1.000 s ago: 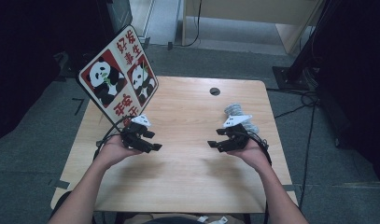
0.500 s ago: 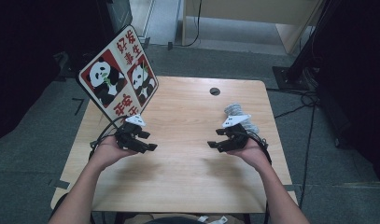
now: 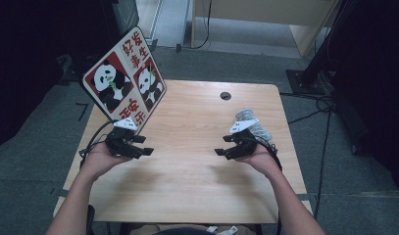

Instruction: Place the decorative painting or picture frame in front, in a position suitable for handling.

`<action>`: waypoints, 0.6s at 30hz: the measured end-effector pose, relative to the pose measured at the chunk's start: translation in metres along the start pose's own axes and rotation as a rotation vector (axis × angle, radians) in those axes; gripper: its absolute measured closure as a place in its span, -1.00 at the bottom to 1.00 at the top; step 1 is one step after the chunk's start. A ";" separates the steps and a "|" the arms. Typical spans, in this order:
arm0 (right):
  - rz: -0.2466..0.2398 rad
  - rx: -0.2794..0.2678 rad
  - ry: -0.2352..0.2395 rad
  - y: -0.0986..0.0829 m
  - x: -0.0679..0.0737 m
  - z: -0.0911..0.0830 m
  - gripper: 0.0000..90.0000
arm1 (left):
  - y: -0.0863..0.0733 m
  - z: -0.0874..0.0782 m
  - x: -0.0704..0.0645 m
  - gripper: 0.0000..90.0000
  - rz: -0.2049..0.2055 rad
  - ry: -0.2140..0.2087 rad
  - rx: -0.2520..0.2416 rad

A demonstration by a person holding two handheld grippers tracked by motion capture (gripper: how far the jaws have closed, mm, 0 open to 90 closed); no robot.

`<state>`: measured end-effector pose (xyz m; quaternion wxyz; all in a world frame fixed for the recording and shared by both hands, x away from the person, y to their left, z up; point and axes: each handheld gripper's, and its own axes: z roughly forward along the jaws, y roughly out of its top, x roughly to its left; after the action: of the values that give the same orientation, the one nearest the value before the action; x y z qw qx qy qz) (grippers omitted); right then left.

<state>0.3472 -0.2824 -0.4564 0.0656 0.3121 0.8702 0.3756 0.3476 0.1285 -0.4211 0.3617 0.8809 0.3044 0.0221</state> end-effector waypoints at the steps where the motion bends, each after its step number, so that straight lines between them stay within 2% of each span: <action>1: -0.001 0.001 -0.002 0.000 0.000 0.001 -0.26 | -0.001 -0.002 0.001 -0.19 -0.003 0.001 0.000; 18: 0.004 0.013 0.009 0.000 0.001 0.002 -0.26 | -0.015 -0.030 0.021 -0.16 -0.071 0.049 -0.037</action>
<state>0.3473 -0.2802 -0.4575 0.0588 0.3124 0.8723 0.3715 0.3489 0.1667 -0.4126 0.3707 0.8619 0.3440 0.0364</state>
